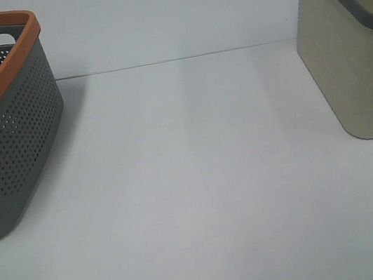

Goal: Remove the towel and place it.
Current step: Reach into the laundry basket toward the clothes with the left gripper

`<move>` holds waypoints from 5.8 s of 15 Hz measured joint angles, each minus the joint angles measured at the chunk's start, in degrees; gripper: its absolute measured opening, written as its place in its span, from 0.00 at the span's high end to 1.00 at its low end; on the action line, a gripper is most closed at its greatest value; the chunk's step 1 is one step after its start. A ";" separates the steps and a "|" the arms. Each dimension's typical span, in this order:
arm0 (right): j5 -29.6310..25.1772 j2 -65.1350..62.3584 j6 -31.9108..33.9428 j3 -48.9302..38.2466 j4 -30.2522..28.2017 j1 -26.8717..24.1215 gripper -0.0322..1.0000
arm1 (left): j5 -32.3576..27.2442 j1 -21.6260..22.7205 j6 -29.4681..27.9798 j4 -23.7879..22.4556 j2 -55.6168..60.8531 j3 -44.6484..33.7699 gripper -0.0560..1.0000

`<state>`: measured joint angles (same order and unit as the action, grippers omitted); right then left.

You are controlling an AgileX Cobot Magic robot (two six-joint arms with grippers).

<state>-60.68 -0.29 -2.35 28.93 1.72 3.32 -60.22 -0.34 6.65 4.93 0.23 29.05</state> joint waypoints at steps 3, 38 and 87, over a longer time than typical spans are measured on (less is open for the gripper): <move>0.00 0.00 0.00 0.00 0.00 0.00 0.23 | 0.00 0.00 0.00 0.00 0.00 0.00 0.10; 0.00 0.00 0.00 0.00 0.00 0.00 0.23 | 0.00 0.00 0.00 -0.34 0.00 0.00 0.10; 0.00 0.00 0.00 0.00 0.00 0.00 0.23 | 9.57 2.18 70.07 -24.92 -96.37 55.06 0.01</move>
<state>-60.68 -0.29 -2.35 28.93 1.72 3.32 -50.65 1.83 76.72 -20.00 -96.14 84.11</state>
